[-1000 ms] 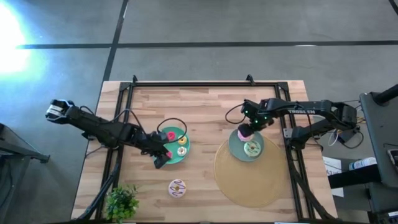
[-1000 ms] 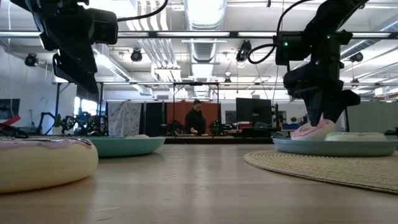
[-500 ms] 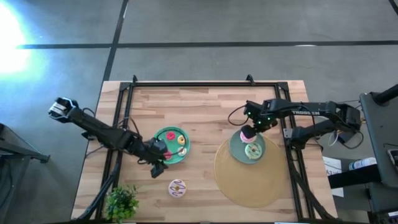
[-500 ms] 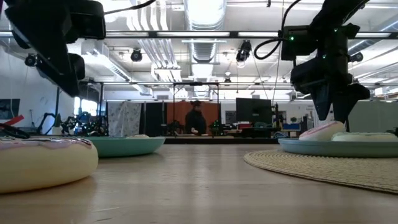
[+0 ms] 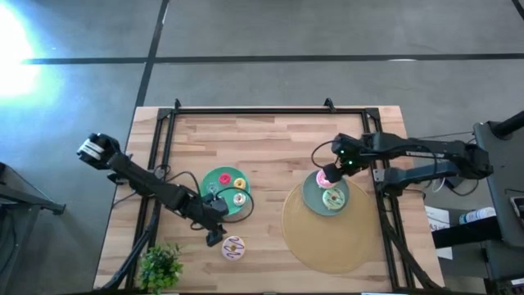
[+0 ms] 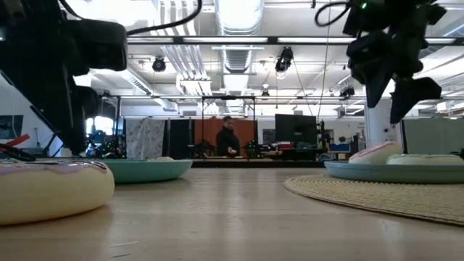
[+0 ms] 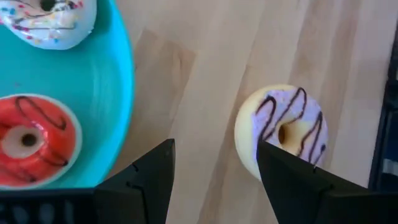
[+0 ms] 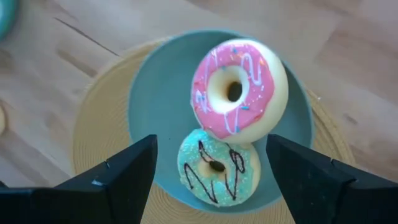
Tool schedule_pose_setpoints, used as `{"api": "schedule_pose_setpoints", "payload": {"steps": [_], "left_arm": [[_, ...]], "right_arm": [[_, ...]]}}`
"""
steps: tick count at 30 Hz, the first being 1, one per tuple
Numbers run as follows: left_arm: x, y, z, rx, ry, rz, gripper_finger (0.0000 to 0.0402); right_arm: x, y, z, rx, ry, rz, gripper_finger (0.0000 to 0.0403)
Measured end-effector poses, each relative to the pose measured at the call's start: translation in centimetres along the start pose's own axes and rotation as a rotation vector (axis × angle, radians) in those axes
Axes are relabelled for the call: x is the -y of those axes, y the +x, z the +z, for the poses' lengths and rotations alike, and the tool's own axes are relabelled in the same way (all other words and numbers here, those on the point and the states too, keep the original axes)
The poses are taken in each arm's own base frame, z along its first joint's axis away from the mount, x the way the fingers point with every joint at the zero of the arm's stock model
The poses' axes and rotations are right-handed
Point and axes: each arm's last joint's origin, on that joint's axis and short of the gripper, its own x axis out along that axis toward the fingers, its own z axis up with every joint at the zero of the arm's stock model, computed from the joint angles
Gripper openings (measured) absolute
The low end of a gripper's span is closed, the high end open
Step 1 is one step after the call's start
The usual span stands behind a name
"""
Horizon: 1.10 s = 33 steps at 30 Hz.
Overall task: Pick & Place donuts
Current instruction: Put the large purple donut on the gray plate
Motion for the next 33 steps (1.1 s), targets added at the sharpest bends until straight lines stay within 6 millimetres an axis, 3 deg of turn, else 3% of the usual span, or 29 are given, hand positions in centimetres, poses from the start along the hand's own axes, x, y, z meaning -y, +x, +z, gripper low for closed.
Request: {"api": "schedule_pose_setpoints", "payload": {"steps": [14,26,33], "left_arm": [[2.0,2.3,1.1,-0.034,-0.049,-0.056,0.0200],[3.1,4.7,-0.4,-0.134,0.022,-0.031,0.0200],[3.3,5.6,-0.7,-0.096,0.007,0.036,0.0199]], "right_arm": [[0.7,-3.6,-1.8,0.172,-0.114,0.131,0.0295],[0.7,-4.0,-1.9,0.203,-0.192,0.157,0.0295],[0.3,-4.1,-1.6,0.235,-0.213,0.193,0.0295]]}}
